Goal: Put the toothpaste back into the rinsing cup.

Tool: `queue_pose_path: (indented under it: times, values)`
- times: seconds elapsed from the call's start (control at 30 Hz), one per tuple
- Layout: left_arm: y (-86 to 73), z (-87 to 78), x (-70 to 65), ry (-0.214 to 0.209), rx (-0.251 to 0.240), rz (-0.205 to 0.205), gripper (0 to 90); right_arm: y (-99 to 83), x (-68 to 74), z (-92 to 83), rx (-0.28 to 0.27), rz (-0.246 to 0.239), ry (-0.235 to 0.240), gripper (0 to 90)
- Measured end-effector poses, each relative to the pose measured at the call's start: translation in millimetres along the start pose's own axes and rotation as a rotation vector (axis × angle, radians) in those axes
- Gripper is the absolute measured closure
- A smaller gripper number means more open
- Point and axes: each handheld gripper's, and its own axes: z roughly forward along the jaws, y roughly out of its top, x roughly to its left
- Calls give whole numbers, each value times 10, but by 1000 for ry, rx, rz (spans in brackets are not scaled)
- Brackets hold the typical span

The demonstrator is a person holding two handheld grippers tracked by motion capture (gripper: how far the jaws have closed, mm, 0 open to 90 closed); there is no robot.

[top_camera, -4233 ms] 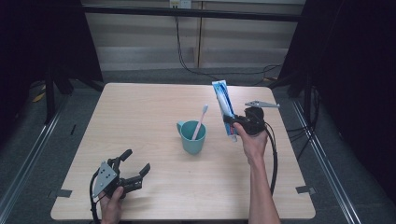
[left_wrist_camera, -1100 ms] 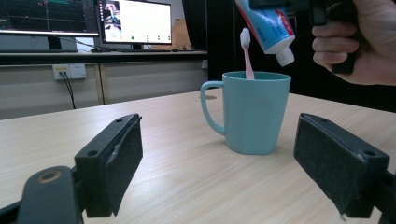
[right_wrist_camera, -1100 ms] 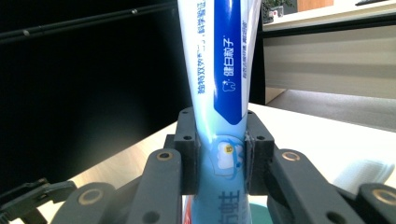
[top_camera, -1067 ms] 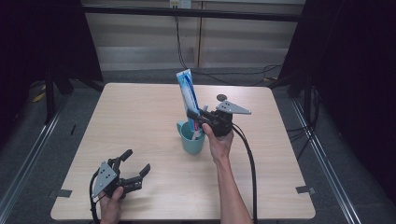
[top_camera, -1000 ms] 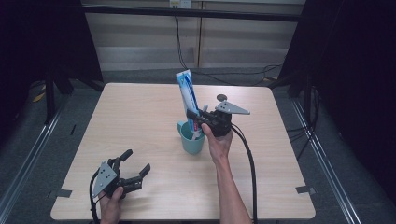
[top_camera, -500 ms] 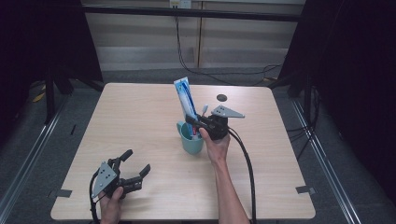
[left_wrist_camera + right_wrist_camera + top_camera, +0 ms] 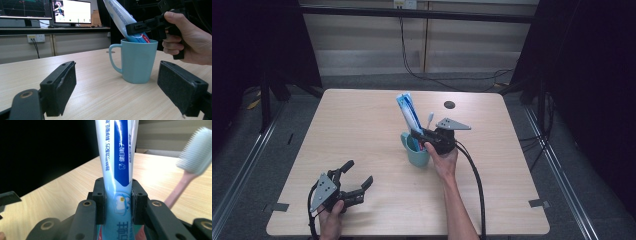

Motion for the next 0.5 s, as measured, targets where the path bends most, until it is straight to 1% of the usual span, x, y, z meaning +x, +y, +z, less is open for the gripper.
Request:
queue_pose_path:
  times: [0.03,0.1,0.17,0.23,0.3,0.43,0.5]
  values:
    - [0,0,0,0,0,0,157,-3,-2,2,1,-3,-4,711]
    - [1,-2,4,-1,4,5,156,-9,-11,-1,5,6,-2,708]
    - [0,-1,1,-1,0,2,156,-15,-11,2,17,-2,-20,704]
    - [0,0,1,-1,0,0,156,-9,-18,-3,23,6,-10,705]
    - [0,0,2,-1,0,2,157,-6,-24,-5,27,13,-10,704]
    - [1,-3,5,-3,4,6,156,-1,-10,-23,37,-8,-14,684]
    - [1,-3,6,-3,4,8,156,12,-10,-69,25,-9,-1,682]
